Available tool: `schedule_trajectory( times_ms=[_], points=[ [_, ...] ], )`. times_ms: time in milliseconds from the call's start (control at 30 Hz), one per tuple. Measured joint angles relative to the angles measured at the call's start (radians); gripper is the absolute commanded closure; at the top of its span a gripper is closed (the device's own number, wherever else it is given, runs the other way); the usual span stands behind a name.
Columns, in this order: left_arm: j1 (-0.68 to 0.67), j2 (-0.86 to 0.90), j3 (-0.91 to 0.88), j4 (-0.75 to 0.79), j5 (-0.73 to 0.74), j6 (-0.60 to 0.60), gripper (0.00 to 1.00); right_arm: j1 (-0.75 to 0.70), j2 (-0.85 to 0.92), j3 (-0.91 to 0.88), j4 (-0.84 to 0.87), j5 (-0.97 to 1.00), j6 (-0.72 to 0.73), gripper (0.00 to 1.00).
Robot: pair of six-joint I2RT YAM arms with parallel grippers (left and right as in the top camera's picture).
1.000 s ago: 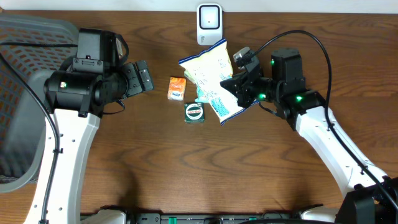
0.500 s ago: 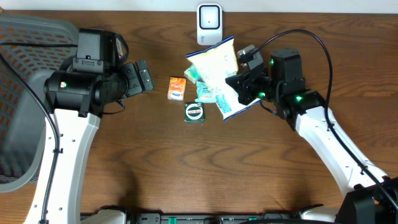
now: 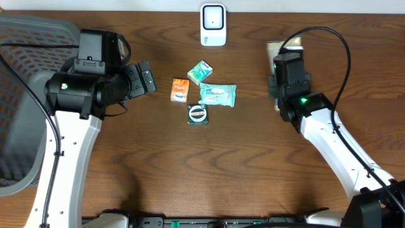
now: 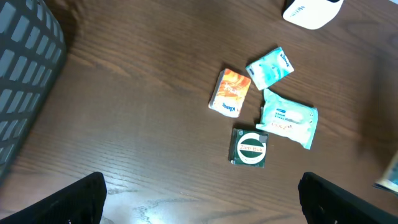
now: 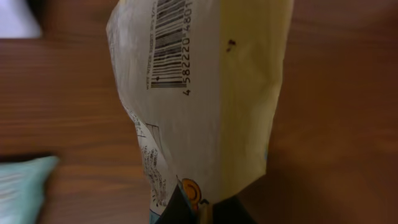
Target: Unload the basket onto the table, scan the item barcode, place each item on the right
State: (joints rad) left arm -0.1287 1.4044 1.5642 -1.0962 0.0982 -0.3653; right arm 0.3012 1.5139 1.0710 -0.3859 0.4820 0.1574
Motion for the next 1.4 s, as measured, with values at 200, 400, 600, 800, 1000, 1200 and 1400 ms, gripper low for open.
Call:
schedule_trajectory(
  times_ms=[200,400,600,800,1000,1200,1400],
  points=[
    [0.0,0.0,0.0,0.0,0.0,0.0,0.02,-0.001,0.037,0.0,-0.067,0.184,0.001,0.99],
    [0.0,0.0,0.0,0.0,0.0,0.0,0.02,-0.002,0.192,0.0,-0.074,0.32,0.003,0.98],
    [0.0,0.0,0.0,0.0,0.0,0.0,0.02,-0.001,0.325,-0.001,-0.079,0.46,0.003,0.91],
    [0.0,0.0,0.0,0.0,0.0,0.0,0.02,0.018,0.34,-0.001,-0.081,0.451,0.003,0.82],
    [0.0,0.0,0.0,0.0,0.0,0.0,0.02,0.079,0.34,-0.001,-0.06,0.277,0.014,0.75],
    [0.0,0.0,0.0,0.0,0.0,0.0,0.02,0.135,0.34,0.0,-0.035,0.134,0.036,0.46],
    [0.0,0.0,0.0,0.0,0.0,0.0,0.02,0.167,0.34,0.036,-0.074,0.087,0.046,0.19]
  ],
)
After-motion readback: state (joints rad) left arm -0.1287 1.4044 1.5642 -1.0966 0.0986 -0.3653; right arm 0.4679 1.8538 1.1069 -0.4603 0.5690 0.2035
